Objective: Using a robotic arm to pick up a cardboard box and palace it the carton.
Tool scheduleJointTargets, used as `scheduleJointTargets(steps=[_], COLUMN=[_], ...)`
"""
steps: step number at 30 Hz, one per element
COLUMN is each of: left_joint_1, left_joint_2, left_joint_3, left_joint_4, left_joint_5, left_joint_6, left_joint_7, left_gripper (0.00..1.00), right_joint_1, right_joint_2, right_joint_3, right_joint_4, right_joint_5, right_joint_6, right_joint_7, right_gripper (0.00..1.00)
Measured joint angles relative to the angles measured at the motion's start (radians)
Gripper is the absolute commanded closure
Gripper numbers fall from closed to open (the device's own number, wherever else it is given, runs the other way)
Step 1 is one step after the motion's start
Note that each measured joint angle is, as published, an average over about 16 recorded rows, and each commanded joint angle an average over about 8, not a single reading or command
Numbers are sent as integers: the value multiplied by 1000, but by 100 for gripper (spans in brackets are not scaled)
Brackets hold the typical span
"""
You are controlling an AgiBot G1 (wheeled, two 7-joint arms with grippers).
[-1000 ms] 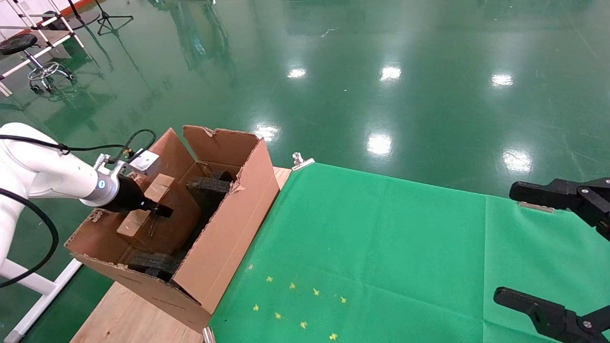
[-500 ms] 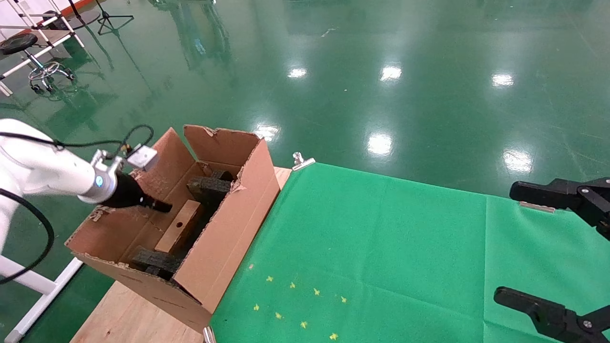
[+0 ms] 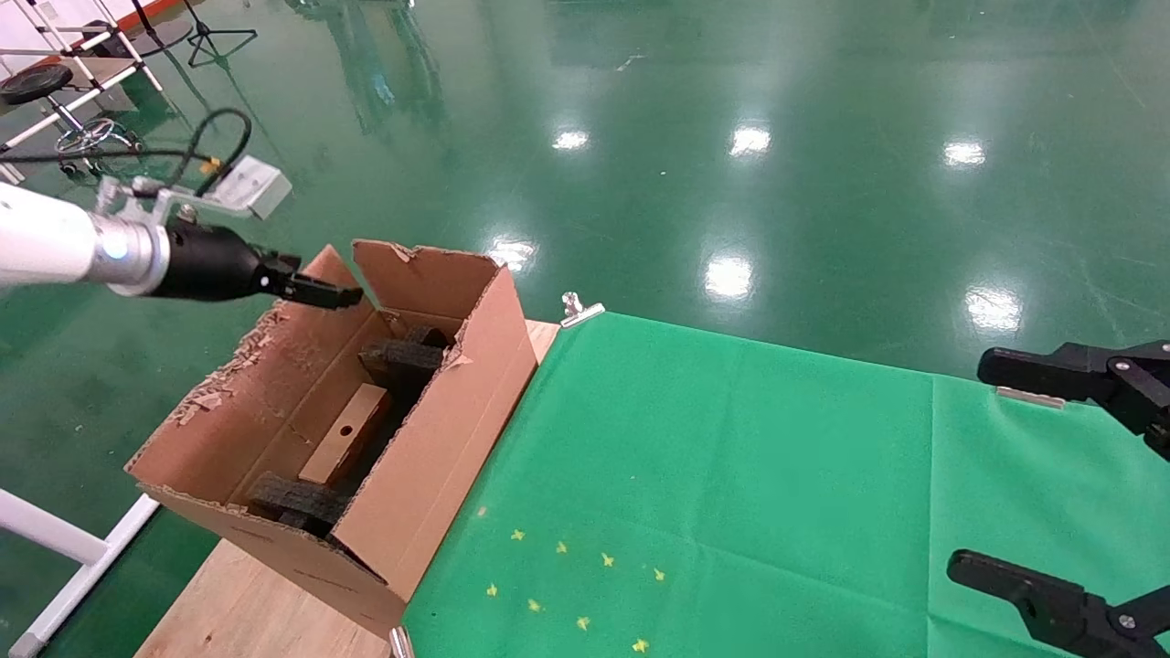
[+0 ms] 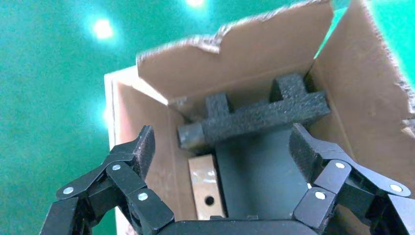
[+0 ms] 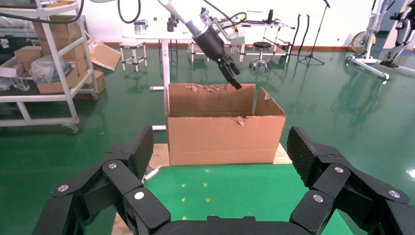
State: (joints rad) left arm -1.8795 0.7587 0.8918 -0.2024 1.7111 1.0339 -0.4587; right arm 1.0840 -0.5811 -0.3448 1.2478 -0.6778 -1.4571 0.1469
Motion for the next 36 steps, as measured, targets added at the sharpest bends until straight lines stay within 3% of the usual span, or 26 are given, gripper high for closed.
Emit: scheduleJointTargets(steps=[16, 36], left_joint_1=[17, 266], left_joint_2=[-28, -66], left_joint_3=[-21, -208], left_joint_4=[-102, -411], left_joint_5=[-31, -332], left_joint_6=[30, 167], left_joint_7=[43, 115], left_gripper=[0, 0], right_joint_1=[0, 0], right_joint_2=[0, 0], right_joint_3=[0, 0], right_joint_4=[0, 0], right_joint_5=[0, 0], right_joint_6=[0, 0], right_joint_7=[0, 0], right_gripper=[0, 0])
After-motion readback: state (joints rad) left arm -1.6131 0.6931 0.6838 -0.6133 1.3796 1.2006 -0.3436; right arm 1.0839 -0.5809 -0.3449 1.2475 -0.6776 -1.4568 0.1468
